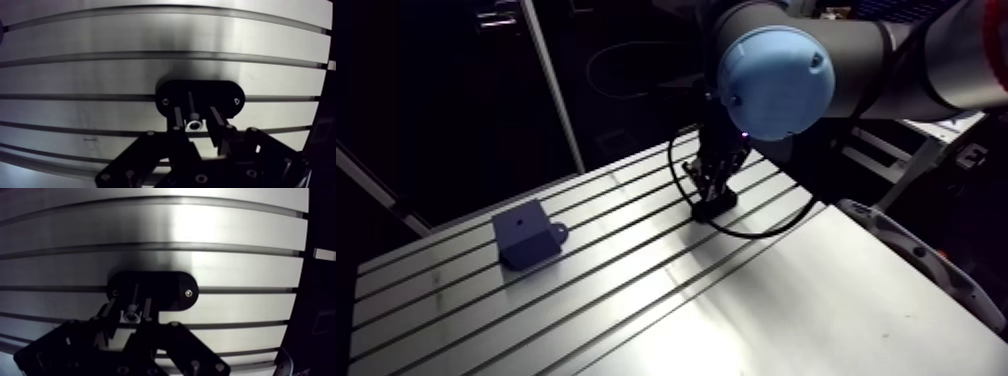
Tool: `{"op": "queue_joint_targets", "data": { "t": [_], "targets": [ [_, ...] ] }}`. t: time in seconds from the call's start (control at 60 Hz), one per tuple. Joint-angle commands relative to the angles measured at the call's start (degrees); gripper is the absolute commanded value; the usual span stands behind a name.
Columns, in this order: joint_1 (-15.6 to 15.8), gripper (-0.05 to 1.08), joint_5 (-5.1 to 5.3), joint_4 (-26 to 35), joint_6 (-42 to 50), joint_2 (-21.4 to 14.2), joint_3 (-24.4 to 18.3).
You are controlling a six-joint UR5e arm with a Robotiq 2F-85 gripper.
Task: Pick up the M10 bolt and insert it into the hole until fully seated.
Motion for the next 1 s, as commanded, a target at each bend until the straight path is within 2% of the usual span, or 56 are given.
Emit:
{"op": "queue_joint_targets", "data": {
  "t": [0.017,0.55,0.767,1.0],
  "targets": [
    [0.0,0.67,-0.02,0.0,0.0,-0.04,-0.01],
    [0.0,0.76,-0.03,0.0,0.09,-0.05,-0.09],
    [-0.09,0.88,0.23,0.09,0.09,-0.3,-0.79],
    [0.26,0.95,0.6,0.18,0.26,-1.16,-1.65]
  ]
}}
